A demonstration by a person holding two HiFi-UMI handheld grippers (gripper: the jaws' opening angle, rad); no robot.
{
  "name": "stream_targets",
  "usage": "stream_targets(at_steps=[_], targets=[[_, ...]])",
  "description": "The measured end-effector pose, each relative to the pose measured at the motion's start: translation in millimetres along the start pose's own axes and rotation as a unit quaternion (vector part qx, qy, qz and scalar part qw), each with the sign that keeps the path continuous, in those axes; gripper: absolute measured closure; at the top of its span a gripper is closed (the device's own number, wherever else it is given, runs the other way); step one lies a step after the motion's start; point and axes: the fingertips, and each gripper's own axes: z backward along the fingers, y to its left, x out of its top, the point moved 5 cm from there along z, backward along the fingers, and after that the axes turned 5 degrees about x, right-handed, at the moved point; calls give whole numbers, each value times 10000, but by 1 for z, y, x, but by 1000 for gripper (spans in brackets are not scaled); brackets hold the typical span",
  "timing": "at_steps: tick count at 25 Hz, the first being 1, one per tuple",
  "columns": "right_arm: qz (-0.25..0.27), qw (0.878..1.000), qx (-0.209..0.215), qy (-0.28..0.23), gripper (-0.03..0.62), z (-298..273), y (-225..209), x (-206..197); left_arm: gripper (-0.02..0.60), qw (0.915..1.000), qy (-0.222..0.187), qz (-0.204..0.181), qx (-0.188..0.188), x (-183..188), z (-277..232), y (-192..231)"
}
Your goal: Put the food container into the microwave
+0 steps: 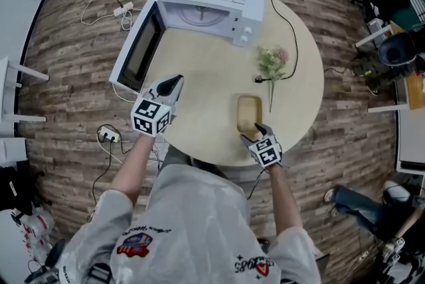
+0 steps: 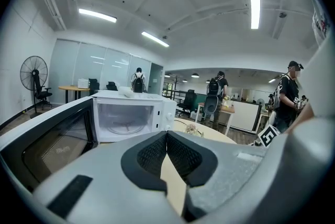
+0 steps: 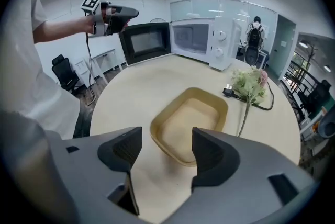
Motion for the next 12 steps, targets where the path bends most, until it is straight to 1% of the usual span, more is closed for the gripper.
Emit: stream_targets(at_steps=[2,5,8,10,12], targets=[[174,9995,37,243,303,-5,2,-6,577,10000,15,4,19,-1,1,1],[418,9975,56,565,324,-12,5,-15,577,10000,29,6,43,-3,3,2],[798,9929,45,880,349,-19,6,-24,577,10000,43,33,77,-5,4,3],[969,9900,41,1024,379,-23,8,-28,577,9999,45,60,103,-5,5,4],[1001,9895,4,1044,395,-25,7,-28,577,9999,34,72,119,-4,7,5]])
